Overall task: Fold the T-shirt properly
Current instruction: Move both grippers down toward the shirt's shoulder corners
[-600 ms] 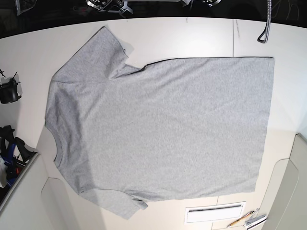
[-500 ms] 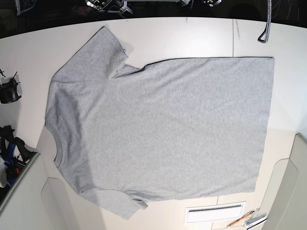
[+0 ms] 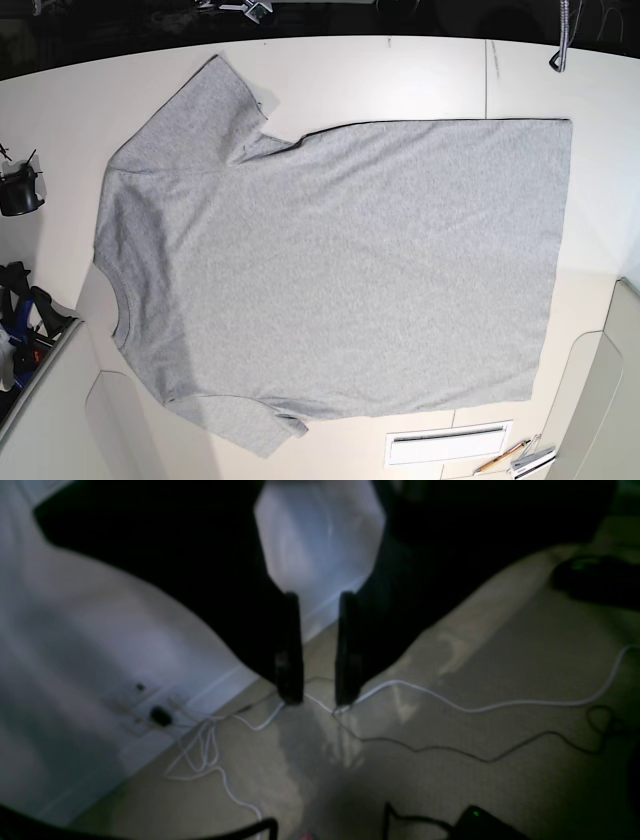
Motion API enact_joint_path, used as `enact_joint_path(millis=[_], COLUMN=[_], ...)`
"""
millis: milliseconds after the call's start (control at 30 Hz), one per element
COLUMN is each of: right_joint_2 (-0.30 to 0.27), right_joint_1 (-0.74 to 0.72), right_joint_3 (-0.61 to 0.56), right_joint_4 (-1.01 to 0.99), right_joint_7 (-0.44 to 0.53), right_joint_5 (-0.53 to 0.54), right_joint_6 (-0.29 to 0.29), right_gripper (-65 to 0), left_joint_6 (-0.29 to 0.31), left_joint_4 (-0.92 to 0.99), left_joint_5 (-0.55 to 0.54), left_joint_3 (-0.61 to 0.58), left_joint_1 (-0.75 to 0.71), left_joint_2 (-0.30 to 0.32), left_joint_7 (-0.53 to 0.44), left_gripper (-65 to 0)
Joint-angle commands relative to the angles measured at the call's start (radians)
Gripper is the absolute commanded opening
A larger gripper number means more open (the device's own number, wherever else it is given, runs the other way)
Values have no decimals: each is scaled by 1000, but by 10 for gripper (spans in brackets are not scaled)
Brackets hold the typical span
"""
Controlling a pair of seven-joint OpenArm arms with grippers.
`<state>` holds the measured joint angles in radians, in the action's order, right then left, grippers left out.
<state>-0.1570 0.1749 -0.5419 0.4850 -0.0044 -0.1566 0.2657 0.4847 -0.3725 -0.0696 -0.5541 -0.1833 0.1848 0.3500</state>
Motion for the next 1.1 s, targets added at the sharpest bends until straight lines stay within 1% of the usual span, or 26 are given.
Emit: enact_joint_path(millis=[0, 100, 167, 300, 433, 533, 633, 700, 867, 1000, 1067], right_joint_2=[-17, -60, -90, -151, -213, -253, -294, -324, -399, -454, -479], right_joint_1=[24, 81, 120, 197, 269, 320, 373, 409, 488, 542, 558], right_joint_3=[-2, -2, -2, -2, -2, -2, -2, -2, -1, 0, -1], right_joint_4=[27, 99, 148, 254, 358, 438, 529, 594, 747, 858, 907], right_joint_7=[7, 7, 7, 7, 7, 7, 5, 4, 3, -11, -36], right_joint_5=[3, 3, 3, 3, 3, 3, 3, 3, 11, 11, 11], right_joint_6=[7, 7, 7, 7, 7, 7, 7, 7, 7, 6, 6], right_gripper=[-439, -439, -439, -439, -439, -440, -440, -440, -440, -440, -440], left_joint_6=[35, 64, 92, 150, 183, 182, 183, 183, 183, 187, 187], left_joint_4=[-22, -95, -151, -271, -390, -480, -575, -645, -830, -981, -1051], left_joint_5=[-26, -93, -121, -141, -140, -140, -141, -156, -230, -254, -256], left_joint_3=[1, 11, 41, 159, 280, 348, 399, 428, 499, 585, 636], left_joint_1=[-21, -69, -102, -177, -256, -313, -378, -429, -557, -651, -691], left_joint_2=[19, 57, 78, 105, 115, 115, 115, 119, 157, 182, 185], left_joint_7=[6, 10, 24, 68, 81, 105, 156, 163, 163, 164, 174], left_gripper=[-495, -495, -495, -495, -495, -495, -495, -495, -495, -495, -495])
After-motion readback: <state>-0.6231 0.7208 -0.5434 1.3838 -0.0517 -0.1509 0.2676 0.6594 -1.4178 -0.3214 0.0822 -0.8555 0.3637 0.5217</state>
